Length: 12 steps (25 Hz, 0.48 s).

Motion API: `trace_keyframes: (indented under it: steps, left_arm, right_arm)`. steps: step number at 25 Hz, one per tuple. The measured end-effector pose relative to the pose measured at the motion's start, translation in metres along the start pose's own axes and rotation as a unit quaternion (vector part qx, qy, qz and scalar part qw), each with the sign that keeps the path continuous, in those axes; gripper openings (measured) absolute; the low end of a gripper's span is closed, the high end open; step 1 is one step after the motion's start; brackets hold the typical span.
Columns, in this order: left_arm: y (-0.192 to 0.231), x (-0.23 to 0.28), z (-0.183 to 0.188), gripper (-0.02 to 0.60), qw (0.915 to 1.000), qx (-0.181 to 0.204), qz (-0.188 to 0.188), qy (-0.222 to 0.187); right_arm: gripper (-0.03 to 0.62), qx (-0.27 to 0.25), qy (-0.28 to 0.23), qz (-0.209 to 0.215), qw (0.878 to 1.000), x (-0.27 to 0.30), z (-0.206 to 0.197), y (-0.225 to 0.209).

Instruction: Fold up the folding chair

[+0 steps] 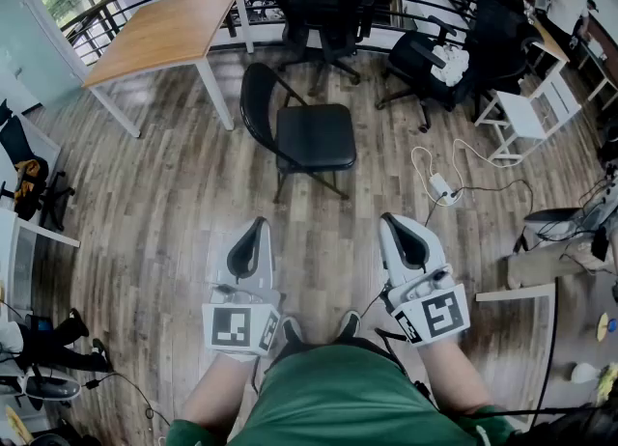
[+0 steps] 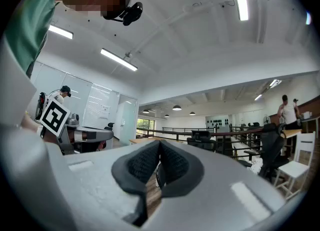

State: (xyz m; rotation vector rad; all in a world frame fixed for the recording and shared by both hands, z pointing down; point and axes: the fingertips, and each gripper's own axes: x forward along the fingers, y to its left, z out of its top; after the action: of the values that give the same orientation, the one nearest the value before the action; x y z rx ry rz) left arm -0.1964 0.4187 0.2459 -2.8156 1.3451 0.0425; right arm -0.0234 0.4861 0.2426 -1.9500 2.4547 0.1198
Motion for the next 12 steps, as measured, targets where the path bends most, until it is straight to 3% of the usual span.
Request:
trace_keyframes:
  steps: [12]
  left_arm:
    - [-0.037,0.008,-0.003,0.011,0.9994,0.021,0.027,0.003]
  right_arm:
    - [0.005,0.053,-0.005,-0.005,0.999,-0.03,-0.011,-0.055]
